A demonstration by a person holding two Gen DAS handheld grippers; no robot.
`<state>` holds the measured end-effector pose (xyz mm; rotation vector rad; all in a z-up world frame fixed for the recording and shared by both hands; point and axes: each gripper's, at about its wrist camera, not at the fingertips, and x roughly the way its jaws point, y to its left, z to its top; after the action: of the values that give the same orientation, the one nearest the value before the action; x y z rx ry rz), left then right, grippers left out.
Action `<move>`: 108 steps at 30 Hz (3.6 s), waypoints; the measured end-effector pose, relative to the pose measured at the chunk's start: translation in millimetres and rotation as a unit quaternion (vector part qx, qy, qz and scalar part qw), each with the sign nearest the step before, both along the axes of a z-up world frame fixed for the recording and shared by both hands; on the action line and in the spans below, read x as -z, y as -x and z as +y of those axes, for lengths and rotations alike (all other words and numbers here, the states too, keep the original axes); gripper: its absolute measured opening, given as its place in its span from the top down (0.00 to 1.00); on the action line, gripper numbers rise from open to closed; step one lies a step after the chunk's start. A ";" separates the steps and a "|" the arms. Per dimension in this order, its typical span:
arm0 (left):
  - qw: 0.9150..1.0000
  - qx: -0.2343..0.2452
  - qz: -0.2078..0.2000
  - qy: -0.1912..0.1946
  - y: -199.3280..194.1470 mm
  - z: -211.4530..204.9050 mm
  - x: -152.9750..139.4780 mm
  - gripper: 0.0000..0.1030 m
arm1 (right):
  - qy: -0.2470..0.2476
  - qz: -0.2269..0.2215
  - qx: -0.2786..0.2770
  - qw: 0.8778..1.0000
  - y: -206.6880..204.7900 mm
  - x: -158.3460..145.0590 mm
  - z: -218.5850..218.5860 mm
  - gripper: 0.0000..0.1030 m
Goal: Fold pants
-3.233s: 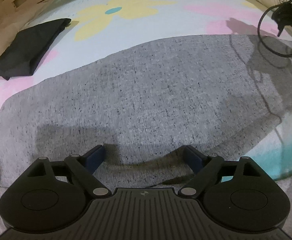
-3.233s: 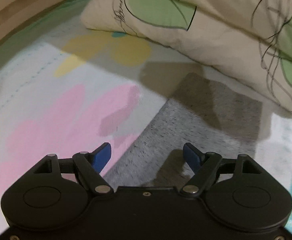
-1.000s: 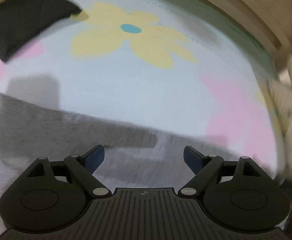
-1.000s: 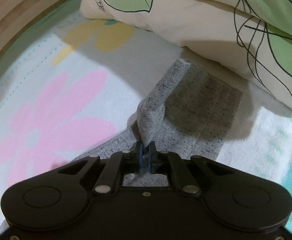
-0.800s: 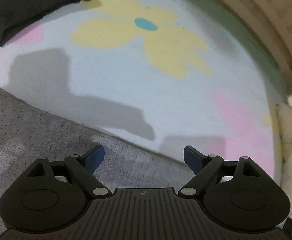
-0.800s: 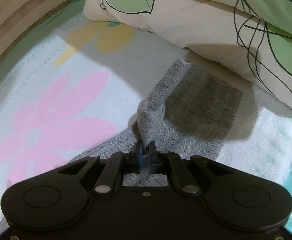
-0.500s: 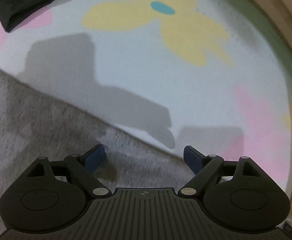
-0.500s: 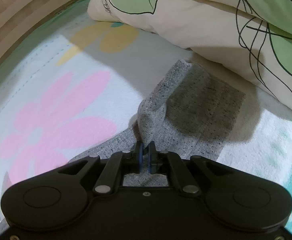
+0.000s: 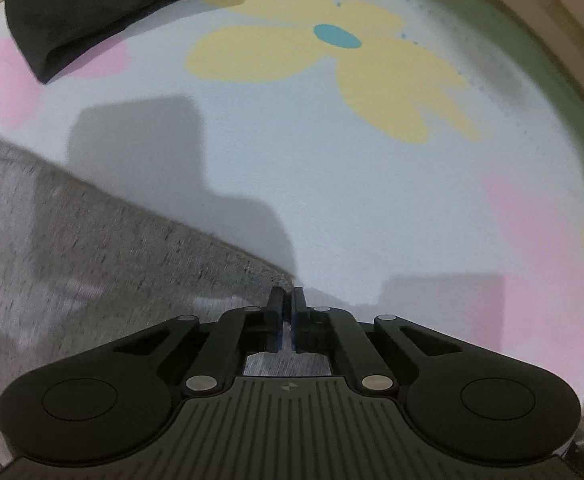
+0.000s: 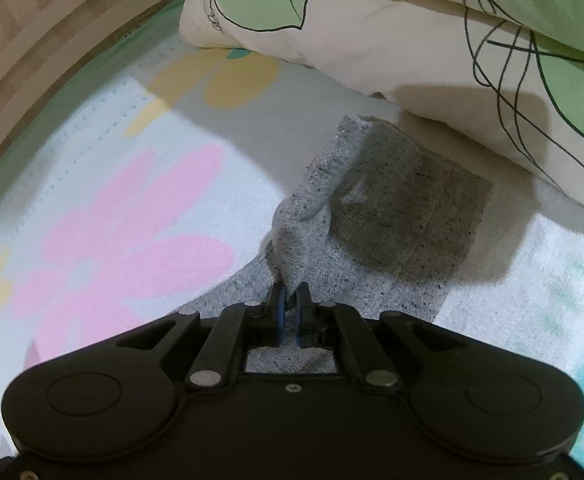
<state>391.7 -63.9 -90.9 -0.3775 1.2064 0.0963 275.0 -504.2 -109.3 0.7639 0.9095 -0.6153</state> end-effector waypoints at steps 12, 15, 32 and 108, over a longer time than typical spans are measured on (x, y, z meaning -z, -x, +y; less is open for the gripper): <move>0.992 0.048 -0.115 -0.007 106.8 3.8 -78.2 0.98 | -0.028 0.018 -0.017 0.999 65.5 -53.4 -5.7 0.95; 0.990 0.057 -0.131 -0.003 143.8 20.6 -92.9 0.98 | -0.047 0.010 -0.010 0.999 106.4 -71.4 -4.8 0.95; 0.981 0.144 -0.120 -0.045 246.0 54.9 -38.2 0.97 | -0.075 0.045 0.061 0.994 280.8 -73.2 23.6 0.83; 0.971 0.223 -0.082 -0.011 305.5 47.7 5.9 0.97 | -0.097 0.015 0.222 0.970 375.2 -38.7 -8.1 0.37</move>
<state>86.2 -16.1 -96.8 -0.0856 1.0990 -0.3061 -100.1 -512.4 -70.6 1.1532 0.8375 -0.9410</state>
